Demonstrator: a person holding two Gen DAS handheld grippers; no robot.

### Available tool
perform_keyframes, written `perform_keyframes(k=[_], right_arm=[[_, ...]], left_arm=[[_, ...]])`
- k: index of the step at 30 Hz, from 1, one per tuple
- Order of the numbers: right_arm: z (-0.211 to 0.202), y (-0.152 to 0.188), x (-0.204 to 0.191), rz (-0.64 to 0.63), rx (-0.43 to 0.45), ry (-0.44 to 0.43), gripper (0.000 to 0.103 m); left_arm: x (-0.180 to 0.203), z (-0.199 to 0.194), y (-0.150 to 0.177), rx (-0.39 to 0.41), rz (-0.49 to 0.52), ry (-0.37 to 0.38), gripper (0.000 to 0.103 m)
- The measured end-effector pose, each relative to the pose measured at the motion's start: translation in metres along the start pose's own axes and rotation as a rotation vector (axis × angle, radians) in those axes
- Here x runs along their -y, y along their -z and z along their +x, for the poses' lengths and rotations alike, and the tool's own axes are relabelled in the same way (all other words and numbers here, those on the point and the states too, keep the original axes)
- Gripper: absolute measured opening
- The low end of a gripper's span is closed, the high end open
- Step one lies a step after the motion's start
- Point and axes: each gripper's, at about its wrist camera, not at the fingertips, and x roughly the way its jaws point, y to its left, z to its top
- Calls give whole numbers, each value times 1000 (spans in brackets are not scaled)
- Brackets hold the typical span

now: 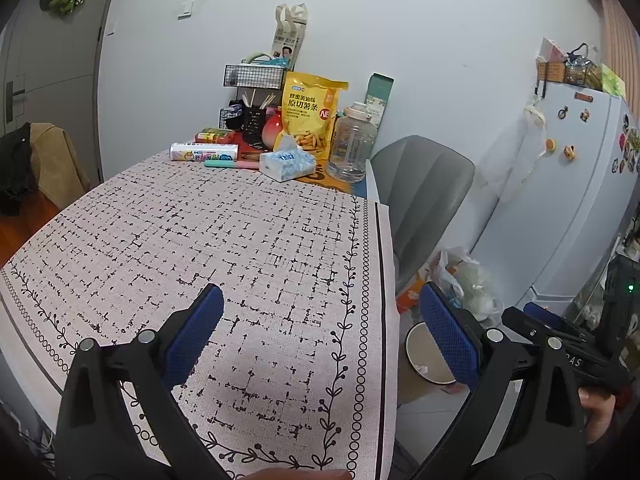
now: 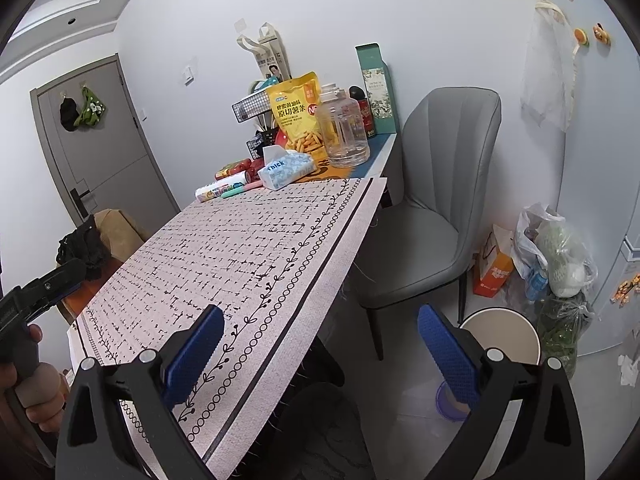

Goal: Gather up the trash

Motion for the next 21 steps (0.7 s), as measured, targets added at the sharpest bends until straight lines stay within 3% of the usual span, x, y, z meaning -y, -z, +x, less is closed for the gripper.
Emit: perform_keyframes(k=[21], right_arm=[[-1,2,-4,-1,-2,-2,95]], left_arm=[[1,1,2,-10,1,-15,97]])
